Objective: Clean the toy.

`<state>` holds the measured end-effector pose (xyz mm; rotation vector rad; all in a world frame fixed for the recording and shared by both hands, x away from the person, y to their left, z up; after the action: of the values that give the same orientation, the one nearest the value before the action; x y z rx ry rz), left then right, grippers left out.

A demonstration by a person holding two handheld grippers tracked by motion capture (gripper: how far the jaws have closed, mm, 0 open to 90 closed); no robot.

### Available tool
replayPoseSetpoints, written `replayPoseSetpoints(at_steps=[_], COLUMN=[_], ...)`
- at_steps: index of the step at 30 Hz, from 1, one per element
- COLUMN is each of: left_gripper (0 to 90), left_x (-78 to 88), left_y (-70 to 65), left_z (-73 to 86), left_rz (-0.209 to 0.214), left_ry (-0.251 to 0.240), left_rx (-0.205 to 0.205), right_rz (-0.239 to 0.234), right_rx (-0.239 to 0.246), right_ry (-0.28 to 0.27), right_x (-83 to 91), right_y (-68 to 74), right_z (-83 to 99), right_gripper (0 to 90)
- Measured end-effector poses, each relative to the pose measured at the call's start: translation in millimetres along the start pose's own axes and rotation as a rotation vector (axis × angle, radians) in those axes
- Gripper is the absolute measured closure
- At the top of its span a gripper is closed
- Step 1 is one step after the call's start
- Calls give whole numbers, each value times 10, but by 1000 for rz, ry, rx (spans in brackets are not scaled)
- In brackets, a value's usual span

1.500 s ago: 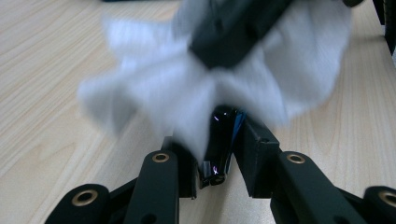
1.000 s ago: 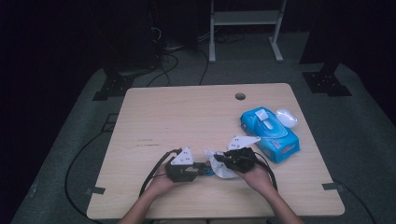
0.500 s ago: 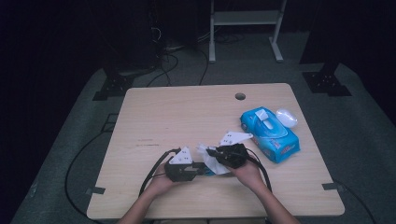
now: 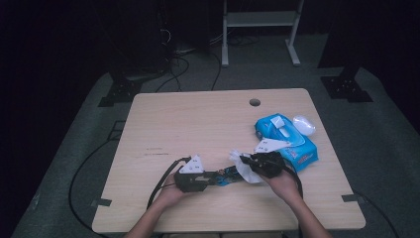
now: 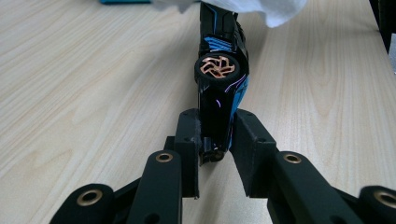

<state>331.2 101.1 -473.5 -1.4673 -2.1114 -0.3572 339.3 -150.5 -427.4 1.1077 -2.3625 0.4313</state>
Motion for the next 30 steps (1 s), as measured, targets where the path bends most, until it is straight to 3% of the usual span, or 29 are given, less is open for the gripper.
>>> replayPoseSetpoints(at_steps=[5, 9, 16, 18, 20, 25, 30], left_gripper=[720, 699, 671, 679, 688, 690, 683], left_x=[-5, -37, -58, -43, -27, 5, 8], left_y=[-3, -4, -13, -13, -10, 28, 44], left_z=[3, -3, -26, -23, -24, -14, -8], left_rz=[-1, 2, 0, -5, -10, -22, -20], left_ry=[2, 6, 1, 3, 9, 14, 7], left_rx=[2, 16, 17, 17, 2, -3, 11], right_rz=[7, -5, -89, -87, -78, -12, -22], right_rx=[-15, -12, 35, 60, 52, -32, 2], right_ry=[12, 6, -7, 4, -2, -21, 3], right_x=[65, 63, -151, -161, -137, -3, -39], right_y=[-27, 21, 279, 300, 256, -2, 64], right_z=[146, 129, 11, -15, -22, 48, 98], right_gripper=[836, 836, 836, 835, 836, 836, 836])
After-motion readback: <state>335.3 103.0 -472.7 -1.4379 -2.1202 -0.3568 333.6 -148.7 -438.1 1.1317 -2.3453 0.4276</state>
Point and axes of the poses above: each handheld gripper's, and its own axes: x roughly backward along the jaws, z roughly out of its underside, y roughly to its left, the point moved 2 cm from there along -x, roughly forward along the jaws, and after that the axes turned 5 degrees about x, right-handed, at the moved point
